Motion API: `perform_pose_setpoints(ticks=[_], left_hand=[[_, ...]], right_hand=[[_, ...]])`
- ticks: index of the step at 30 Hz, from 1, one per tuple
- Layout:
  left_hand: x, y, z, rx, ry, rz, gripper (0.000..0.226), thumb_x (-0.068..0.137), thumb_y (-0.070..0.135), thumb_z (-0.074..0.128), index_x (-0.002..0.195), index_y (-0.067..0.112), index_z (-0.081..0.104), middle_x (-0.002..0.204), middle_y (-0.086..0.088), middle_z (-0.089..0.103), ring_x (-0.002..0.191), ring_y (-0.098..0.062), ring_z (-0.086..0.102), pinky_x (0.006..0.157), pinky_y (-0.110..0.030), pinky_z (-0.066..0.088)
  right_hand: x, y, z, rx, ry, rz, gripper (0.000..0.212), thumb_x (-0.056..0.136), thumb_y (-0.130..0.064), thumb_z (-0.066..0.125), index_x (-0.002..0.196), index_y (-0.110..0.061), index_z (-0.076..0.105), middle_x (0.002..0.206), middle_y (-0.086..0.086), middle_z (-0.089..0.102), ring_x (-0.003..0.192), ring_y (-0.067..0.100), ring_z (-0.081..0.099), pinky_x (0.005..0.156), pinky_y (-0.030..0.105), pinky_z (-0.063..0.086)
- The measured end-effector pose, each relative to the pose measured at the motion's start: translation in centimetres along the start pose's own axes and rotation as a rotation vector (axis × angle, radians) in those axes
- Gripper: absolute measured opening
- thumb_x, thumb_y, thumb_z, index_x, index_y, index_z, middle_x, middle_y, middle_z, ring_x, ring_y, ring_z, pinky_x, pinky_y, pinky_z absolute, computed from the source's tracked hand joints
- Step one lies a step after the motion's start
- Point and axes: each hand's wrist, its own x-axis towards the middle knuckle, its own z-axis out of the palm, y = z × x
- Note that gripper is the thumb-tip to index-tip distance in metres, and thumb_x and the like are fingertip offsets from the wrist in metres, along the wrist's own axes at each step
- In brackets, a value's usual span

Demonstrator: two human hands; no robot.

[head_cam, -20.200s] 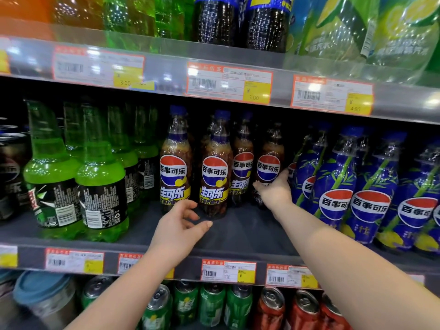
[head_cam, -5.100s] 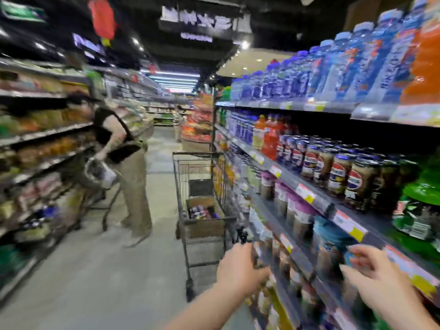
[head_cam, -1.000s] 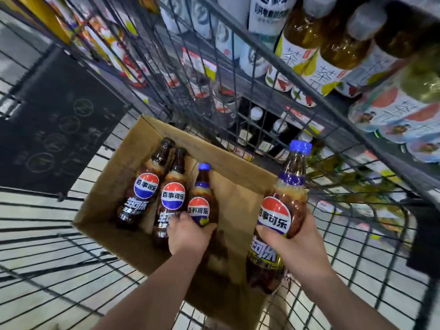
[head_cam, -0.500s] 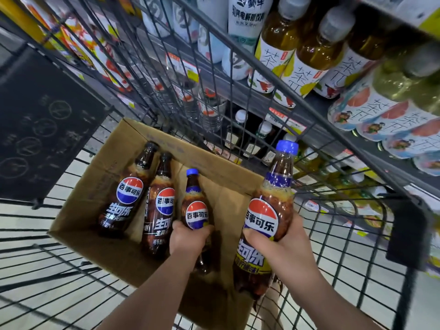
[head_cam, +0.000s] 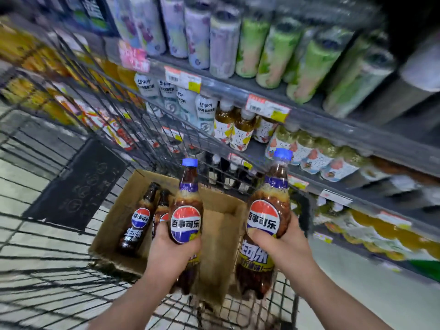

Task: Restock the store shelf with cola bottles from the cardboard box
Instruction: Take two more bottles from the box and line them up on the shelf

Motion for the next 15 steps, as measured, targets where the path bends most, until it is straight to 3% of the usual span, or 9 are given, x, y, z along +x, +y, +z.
perform_pose_setpoints(ticks=[3, 6, 11, 15], left_hand=[[-4.0, 3.1, 0.3, -0.014, -0.02, 0.068, 0.051, 0.057, 0.022, 0.083, 0.098, 0.021, 0.054, 0.082, 0.004, 0.065, 0.076, -0.012, 0.062, 0.067, -0.03, 0.048], [-7.8, 5.3, 1.8, 0.001, -0.03, 0.157, 0.047, 0.05, 0.029, 0.085, 0.084, 0.027, 0.052, 0.083, 0.004, 0.067, 0.08, -0.018, 0.064, 0.077, -0.036, 0.051], [-15.1, 8.5, 6.6, 0.025, -0.091, 0.309, 0.041, 0.061, 0.018, 0.084, 0.079, 0.025, 0.048, 0.079, 0.008, 0.061, 0.073, -0.007, 0.057, 0.062, -0.027, 0.041], [-22.5, 9.3, 12.4, 0.017, -0.188, 0.392, 0.044, 0.063, 0.015, 0.083, 0.095, 0.019, 0.053, 0.08, 0.01, 0.062, 0.072, -0.004, 0.057, 0.058, -0.02, 0.039]], right_hand=[[-2.8, -1.1, -3.1, 0.044, 0.046, -0.044, 0.055, 0.064, -0.014, 0.08, 0.109, -0.025, 0.05, 0.096, -0.004, 0.067, 0.084, 0.013, 0.064, 0.068, 0.028, 0.05], [-5.8, -1.5, -6.9, 0.101, 0.076, -0.1, 0.063, 0.062, -0.015, 0.083, 0.113, -0.023, 0.046, 0.091, -0.009, 0.066, 0.079, 0.006, 0.063, 0.06, 0.02, 0.046], [-11.0, 0.8, -15.3, 0.171, 0.18, -0.146, 0.055, 0.066, -0.009, 0.079, 0.109, -0.024, 0.047, 0.094, -0.005, 0.067, 0.084, 0.013, 0.065, 0.069, 0.029, 0.05], [-16.3, 4.5, -24.1, 0.24, 0.28, -0.177, 0.052, 0.067, -0.005, 0.079, 0.105, -0.024, 0.048, 0.091, -0.004, 0.067, 0.08, 0.013, 0.065, 0.066, 0.028, 0.05]])
